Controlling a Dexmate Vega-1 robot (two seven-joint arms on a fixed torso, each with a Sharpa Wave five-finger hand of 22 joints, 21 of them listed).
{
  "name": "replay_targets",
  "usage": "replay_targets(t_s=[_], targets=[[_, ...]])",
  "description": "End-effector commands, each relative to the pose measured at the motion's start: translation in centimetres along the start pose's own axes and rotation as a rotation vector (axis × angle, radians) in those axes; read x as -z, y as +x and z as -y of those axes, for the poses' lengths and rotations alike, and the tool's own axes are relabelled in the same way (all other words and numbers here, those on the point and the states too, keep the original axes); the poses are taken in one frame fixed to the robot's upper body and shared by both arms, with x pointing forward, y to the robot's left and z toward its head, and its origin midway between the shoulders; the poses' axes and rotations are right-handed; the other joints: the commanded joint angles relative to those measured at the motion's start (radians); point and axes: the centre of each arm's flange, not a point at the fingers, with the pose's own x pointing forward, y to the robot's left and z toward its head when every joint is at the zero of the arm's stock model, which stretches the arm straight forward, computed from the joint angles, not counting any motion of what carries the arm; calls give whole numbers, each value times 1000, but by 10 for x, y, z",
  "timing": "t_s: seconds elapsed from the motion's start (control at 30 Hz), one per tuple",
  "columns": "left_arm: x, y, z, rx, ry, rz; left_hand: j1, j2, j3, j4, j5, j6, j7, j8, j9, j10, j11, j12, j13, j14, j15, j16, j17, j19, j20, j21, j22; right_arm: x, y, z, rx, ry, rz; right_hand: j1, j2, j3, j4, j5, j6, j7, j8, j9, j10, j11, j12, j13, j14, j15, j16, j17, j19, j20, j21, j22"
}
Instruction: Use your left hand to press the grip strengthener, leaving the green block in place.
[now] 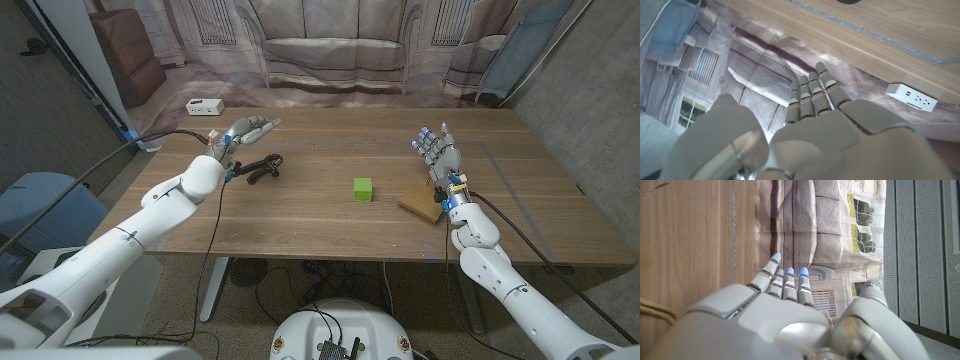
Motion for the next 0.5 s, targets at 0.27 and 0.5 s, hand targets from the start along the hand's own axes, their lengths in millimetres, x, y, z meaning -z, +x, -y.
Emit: replay_targets(t_s=[0.27,0.5], targets=[[-3,-8,19,-69,-369,141,-23,1,-10,6,9,11,2,5,0,-4,-6,4,0,-3,-2,4,1,-7,-4,-11,2,-15,-2,3,-33,-60,-2,2,3,-8,1,-2,-7,-2,-7,2,7,1,1,5,9,-1,-1,3,8,-1,-2,2],[-8,-8,27,-43,-452,156,-39,3,-18,5,11,3,0,1,-1,-31,-6,-3,-4,-30,0,-2,0,-38,-5,-31,2,-26,1,3,-58,-97,-16,1,1,-9,1,-2,-8,-2,-8,2,5,-1,0,5,8,-2,-2,3,9,-1,-2,2]])
